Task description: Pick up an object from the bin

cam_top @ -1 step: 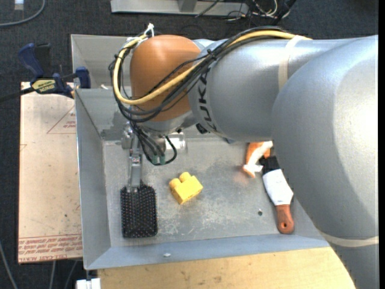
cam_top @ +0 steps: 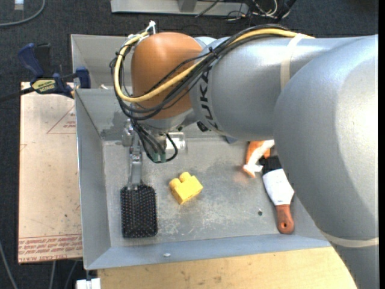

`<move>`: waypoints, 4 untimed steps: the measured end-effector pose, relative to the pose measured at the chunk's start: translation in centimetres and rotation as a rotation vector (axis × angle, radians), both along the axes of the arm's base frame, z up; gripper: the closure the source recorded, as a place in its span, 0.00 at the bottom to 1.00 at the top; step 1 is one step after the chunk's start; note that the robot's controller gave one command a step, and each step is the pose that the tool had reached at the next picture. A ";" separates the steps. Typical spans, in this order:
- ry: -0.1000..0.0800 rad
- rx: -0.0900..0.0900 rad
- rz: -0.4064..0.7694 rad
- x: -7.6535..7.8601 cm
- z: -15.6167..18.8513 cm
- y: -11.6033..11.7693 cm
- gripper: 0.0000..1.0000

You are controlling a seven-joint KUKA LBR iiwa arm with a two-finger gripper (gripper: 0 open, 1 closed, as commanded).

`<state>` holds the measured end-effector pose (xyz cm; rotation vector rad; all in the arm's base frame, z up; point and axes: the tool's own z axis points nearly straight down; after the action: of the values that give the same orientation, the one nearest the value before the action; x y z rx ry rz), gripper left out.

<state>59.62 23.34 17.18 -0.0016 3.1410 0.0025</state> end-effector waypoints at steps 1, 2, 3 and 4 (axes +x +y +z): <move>-0.004 0.001 0.028 -0.3 -0.6 -0.2 0.00; -0.007 0.002 0.227 -2.4 -5.4 -1.2 0.00; -0.005 0.009 0.393 -2.3 -9.6 -4.2 1.00; -0.005 0.009 0.392 -2.3 -9.6 -4.2 1.00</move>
Offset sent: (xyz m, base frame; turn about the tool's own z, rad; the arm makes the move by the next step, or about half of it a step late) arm -0.0462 -0.0248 -0.1018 -0.3592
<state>57.32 19.18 7.60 -0.6131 3.0758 0.0170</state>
